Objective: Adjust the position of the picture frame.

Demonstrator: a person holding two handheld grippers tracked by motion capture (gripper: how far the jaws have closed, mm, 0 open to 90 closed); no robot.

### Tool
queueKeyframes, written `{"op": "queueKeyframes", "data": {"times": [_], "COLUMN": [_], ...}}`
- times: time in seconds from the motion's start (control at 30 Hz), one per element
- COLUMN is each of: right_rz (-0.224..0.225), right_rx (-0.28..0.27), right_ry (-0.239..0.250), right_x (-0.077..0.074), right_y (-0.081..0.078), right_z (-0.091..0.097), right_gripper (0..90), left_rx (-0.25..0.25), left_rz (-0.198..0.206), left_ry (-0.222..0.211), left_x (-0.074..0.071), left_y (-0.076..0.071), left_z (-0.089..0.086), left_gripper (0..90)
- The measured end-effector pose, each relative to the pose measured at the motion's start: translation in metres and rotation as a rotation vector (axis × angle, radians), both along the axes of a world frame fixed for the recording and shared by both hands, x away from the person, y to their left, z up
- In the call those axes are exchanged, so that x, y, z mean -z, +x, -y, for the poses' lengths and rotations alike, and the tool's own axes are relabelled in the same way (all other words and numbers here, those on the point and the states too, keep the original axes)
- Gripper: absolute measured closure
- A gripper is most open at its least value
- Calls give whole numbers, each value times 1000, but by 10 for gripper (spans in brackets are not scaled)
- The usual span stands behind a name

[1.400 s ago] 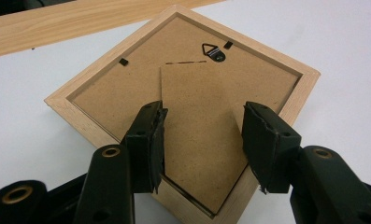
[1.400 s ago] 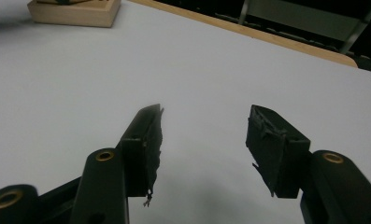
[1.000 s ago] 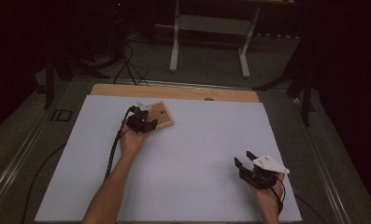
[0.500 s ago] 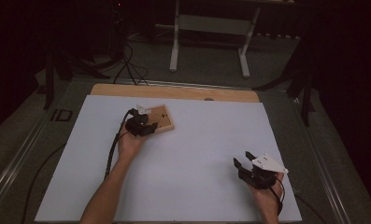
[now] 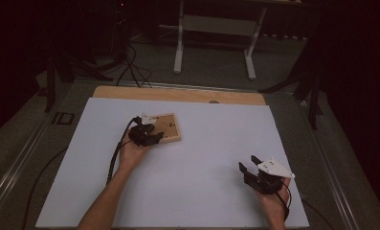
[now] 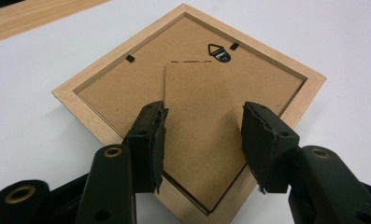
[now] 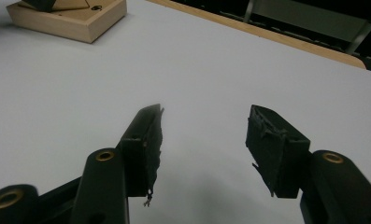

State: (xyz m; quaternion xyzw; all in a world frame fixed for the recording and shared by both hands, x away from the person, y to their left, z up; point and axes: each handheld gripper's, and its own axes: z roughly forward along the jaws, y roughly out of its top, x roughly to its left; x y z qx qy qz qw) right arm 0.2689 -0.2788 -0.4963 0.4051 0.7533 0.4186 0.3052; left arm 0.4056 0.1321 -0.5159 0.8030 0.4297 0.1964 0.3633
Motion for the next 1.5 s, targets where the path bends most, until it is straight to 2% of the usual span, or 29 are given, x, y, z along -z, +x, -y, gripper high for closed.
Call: {"op": "queueKeyframes", "data": {"times": [0.43,0.83,1.03,1.5], "right_rz": [3,3,2,3], "right_rx": [-5,-13,-13,-15], "right_ry": [-3,-6,-8,-10], "right_x": [0,0,0,0], "right_y": [0,-1,0,-1], "right_z": [-2,-3,-4,-4], "right_gripper": [450,450,450,450], "left_rx": [122,194,212,195], "left_rz": [2,7,9,10], "left_ry": [1,-3,-3,13], "left_x": [0,1,1,-1], "left_y": [-22,-42,-45,-44], "left_z": [14,28,34,49], "left_gripper": [510,510,510,513]}}
